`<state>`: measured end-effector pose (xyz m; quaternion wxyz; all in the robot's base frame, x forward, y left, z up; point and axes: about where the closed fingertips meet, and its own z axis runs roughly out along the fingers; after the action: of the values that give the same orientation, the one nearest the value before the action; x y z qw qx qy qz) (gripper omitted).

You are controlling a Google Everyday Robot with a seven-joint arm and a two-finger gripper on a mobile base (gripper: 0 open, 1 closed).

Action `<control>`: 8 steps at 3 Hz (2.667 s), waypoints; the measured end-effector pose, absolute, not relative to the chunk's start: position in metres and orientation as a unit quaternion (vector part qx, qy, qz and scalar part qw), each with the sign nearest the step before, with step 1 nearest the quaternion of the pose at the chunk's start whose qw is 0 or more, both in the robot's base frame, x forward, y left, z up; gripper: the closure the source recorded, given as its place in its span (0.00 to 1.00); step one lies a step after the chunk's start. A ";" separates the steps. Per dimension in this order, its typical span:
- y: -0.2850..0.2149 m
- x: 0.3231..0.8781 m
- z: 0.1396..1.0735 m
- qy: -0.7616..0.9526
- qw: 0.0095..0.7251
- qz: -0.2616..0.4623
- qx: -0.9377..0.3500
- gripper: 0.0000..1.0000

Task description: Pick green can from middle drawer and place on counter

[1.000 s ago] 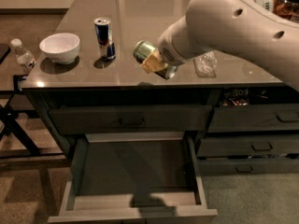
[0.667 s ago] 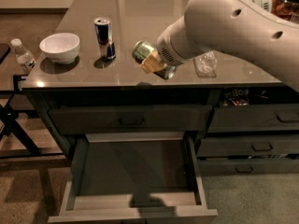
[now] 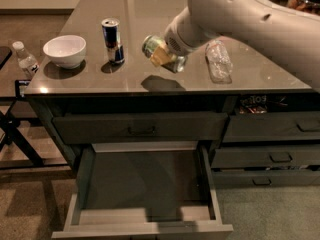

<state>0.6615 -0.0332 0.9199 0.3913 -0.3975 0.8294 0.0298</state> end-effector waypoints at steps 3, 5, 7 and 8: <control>-0.037 0.722 0.888 0.844 0.361 0.039 -0.395 1.00; -0.033 0.729 0.867 0.848 0.349 0.055 -0.396 1.00; -0.029 0.729 0.858 0.848 0.343 0.064 -0.399 0.82; -0.029 0.729 0.858 0.848 0.343 0.064 -0.399 0.58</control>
Offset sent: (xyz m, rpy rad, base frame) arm 0.0685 -0.0117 -0.0256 -0.0199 0.0618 -0.0261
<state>0.7294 -0.0292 0.8583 0.3425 -0.3992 0.8481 0.0640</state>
